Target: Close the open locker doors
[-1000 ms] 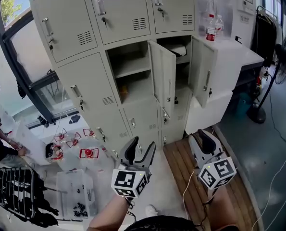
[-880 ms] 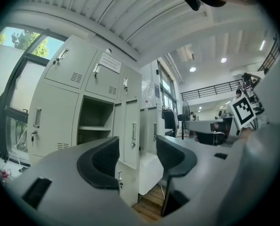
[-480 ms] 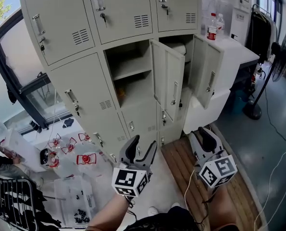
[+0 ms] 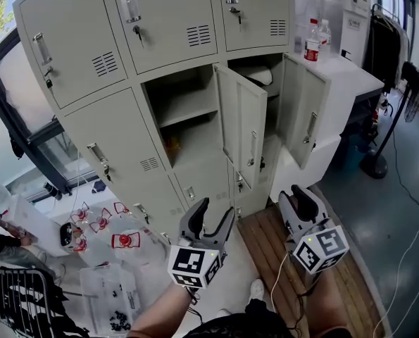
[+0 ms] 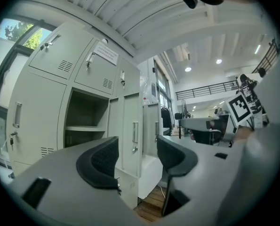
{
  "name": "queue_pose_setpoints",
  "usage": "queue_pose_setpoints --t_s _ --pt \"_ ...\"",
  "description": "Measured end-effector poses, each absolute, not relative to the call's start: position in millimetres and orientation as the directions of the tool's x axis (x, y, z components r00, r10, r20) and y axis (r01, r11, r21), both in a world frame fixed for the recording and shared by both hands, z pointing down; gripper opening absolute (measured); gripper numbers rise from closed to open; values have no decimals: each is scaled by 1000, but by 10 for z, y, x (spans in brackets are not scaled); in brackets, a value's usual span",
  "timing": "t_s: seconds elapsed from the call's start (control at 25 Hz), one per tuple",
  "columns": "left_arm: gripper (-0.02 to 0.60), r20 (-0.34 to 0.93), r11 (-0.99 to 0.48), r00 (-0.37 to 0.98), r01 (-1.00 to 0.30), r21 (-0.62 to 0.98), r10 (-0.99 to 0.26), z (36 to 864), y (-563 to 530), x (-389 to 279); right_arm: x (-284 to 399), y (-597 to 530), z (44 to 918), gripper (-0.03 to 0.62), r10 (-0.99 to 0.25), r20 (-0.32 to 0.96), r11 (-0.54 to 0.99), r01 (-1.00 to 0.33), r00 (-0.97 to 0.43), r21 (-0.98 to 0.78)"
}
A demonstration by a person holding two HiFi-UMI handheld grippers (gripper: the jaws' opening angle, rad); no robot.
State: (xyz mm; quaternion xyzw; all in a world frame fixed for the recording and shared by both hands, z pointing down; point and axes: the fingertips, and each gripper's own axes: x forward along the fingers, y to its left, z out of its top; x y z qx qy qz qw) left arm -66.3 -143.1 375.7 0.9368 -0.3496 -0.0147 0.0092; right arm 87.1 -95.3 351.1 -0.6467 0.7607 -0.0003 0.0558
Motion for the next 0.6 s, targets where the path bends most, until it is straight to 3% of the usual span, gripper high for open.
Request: queue_pose_setpoints --t_s 0.6 --pt "258 -1 -756 756 -655 17 -655 3813 -2282 503 1676 -1900 3611 121 -969 -70 243 -967 -238 -78"
